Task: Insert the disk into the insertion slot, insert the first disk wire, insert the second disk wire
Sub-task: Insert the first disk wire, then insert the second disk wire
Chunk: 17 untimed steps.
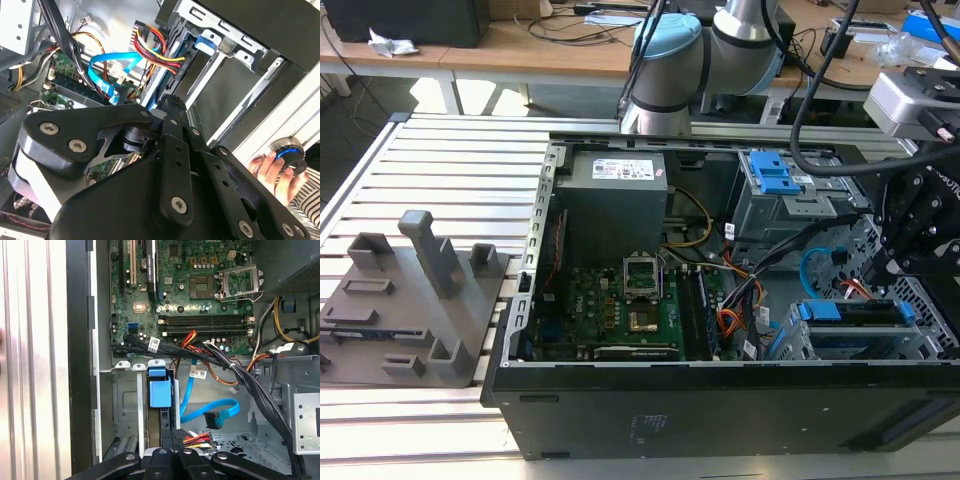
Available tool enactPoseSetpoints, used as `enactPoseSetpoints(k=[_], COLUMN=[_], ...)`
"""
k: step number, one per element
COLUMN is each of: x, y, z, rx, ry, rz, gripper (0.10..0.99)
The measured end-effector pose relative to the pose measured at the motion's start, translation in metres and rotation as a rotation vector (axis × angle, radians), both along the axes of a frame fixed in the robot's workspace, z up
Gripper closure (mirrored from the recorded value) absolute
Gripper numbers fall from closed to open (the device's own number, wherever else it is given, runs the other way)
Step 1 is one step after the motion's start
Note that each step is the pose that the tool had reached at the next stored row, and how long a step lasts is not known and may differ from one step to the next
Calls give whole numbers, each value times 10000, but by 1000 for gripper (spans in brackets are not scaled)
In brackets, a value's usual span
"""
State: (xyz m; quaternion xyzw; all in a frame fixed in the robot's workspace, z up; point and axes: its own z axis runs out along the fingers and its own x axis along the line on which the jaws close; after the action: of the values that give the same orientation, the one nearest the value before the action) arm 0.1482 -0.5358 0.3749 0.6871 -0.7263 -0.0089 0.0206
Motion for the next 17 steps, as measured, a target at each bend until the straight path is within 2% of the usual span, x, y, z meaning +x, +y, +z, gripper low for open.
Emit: enactPoseSetpoints(k=[12,13,14,17], x=[-4,-5,-5,-5], y=[0,0,1,0], z=[0,0,-1,0], rx=[0,0,1,1], ry=[0,0,0,0], rz=[0,0,110,1290], gripper=[973,792,725,725])
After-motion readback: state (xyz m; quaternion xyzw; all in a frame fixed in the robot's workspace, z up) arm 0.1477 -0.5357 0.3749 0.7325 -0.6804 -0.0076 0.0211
